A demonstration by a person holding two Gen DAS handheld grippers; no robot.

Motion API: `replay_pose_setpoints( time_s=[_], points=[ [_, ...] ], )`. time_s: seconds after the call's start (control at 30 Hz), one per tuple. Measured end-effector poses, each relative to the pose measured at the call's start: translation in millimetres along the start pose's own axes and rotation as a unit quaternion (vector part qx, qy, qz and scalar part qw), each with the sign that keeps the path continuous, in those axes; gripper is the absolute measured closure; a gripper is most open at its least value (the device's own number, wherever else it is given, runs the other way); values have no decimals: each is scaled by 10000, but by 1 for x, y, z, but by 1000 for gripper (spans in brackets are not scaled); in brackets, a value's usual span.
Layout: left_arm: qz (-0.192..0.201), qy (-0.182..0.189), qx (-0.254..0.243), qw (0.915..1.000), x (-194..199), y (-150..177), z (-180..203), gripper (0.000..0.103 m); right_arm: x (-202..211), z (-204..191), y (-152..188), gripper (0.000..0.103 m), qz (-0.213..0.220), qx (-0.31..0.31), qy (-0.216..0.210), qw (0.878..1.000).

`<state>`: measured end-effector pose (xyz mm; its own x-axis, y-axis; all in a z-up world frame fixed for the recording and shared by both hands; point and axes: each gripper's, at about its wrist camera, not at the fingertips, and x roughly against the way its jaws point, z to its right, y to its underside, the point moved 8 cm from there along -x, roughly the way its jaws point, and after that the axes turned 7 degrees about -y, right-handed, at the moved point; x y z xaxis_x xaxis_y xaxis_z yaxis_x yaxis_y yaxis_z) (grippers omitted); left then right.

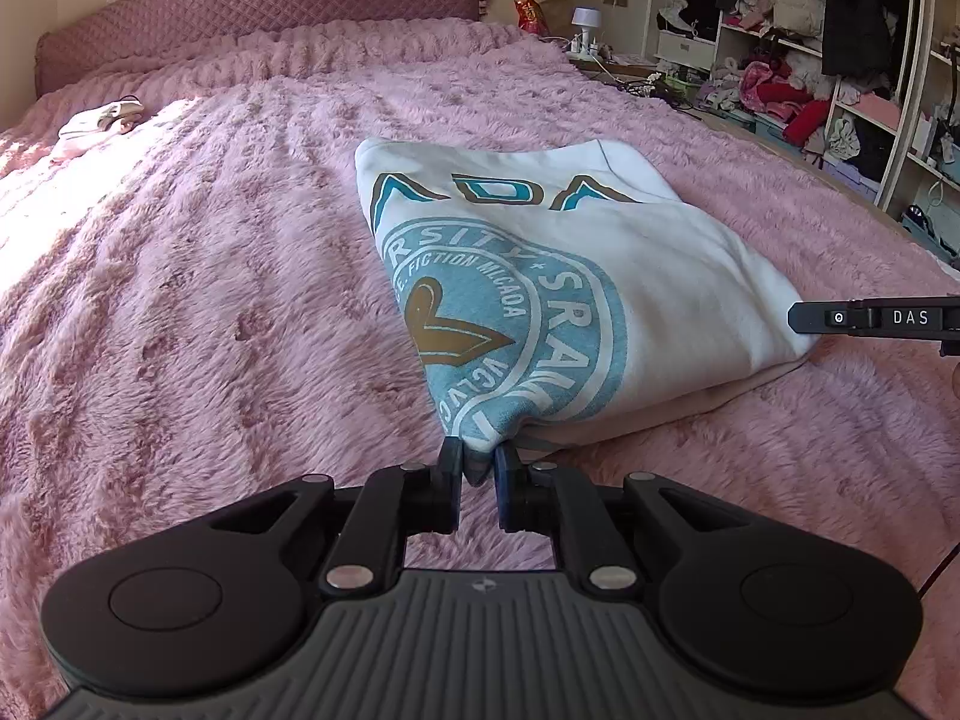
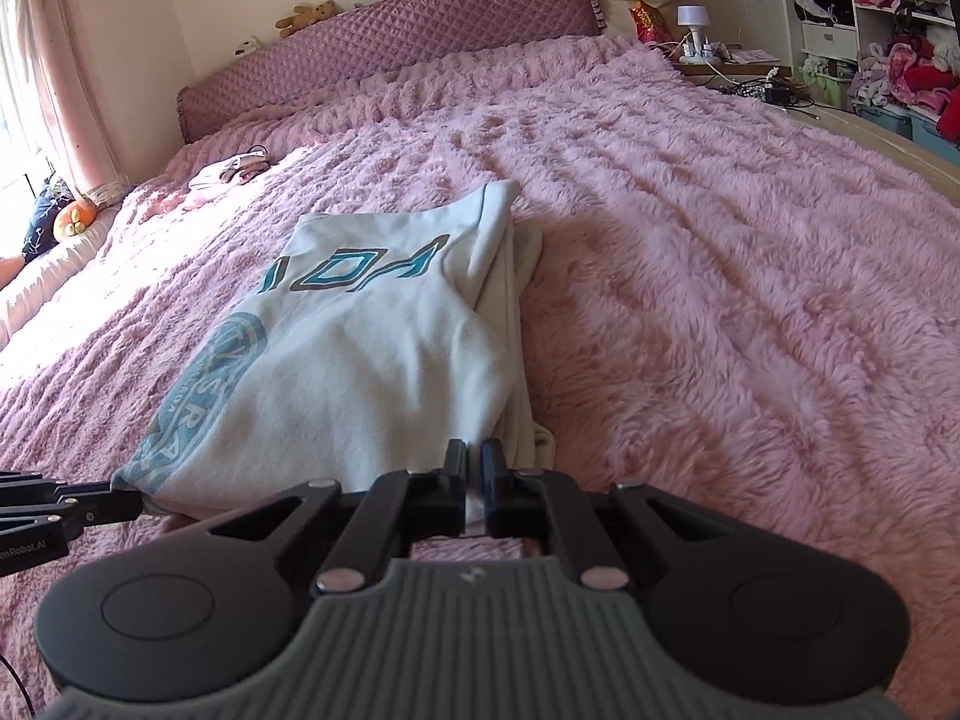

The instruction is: Fold small clothes

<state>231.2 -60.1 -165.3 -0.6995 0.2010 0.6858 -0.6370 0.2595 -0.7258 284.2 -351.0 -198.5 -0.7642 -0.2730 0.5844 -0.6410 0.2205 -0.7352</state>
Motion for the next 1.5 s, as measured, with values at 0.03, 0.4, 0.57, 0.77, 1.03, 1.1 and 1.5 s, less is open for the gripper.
replay_pose_setpoints(
  time_s=[0.03,0.4,0.57,0.77,1.03,1.1,1.5],
  points=[
    [8,-5,10,10000,0,0,0,90,-1,1,0,98,-22,-26,9,10000],
    [-34,56,169,9998,-4,-4,-1,94,-7,2,1,103,-152,-115,89,9998],
    [71,-57,329,9994,4,-8,-6,96,6,0,-5,103,-27,-57,132,9999],
    [-307,-51,420,9986,-16,4,-11,96,5,9,3,103,-162,-97,129,9997],
    [-682,-34,218,9974,-17,21,-12,92,-6,11,15,103,-276,146,165,9994],
    [-707,-113,103,9974,-6,25,-16,91,2,10,8,97,-168,176,177,9995],
    [132,505,836,9951,9,-39,-2,88,-12,-36,-36,92,357,728,-186,9965]
  ],
)
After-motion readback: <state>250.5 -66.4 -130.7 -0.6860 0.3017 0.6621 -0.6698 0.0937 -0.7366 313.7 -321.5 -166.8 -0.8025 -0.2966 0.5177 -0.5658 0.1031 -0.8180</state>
